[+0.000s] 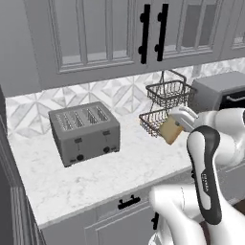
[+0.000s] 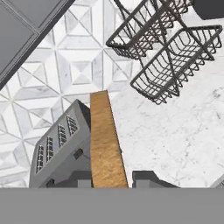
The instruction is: Start the toaster. Once the lever pops up, take the bread to the plate on the dining counter.
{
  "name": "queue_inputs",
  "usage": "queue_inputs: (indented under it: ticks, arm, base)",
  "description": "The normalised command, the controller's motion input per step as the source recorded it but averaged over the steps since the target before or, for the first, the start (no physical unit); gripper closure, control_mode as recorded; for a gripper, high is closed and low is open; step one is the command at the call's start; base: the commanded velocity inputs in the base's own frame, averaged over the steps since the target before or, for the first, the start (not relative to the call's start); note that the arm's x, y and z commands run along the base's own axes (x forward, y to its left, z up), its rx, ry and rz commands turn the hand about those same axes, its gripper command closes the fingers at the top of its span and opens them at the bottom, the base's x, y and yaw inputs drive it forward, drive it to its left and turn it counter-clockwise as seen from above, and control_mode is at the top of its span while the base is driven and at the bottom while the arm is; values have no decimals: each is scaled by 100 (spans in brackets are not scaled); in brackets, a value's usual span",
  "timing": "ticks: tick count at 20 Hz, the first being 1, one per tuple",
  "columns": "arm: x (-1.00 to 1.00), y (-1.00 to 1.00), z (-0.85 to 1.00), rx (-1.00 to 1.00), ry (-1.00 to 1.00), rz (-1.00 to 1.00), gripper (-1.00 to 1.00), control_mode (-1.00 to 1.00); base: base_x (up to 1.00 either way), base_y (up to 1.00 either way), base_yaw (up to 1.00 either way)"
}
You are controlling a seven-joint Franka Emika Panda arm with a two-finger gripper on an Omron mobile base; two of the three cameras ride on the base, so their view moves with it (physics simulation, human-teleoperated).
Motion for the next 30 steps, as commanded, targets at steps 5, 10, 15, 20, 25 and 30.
queue_inputs:
  ticks: [5,10,15,20,25,30]
  arm:
    - [0,0,0,0,0,0,100,100]
    - [0,0,0,0,0,0,100,100]
    - [0,0,0,0,0,0,100,100]
    - [0,0,0,0,0,0,100,100]
    - [0,0,0,0,0,0,100,100]
    - [0,0,0,0,0,0,100,100]
  base:
    - [-22,-41,-63]
    - [-3,-40,-64]
    - [1,-31,-66]
    - [18,-24,-70]
    - [34,-18,-71]
    - [46,-18,-68]
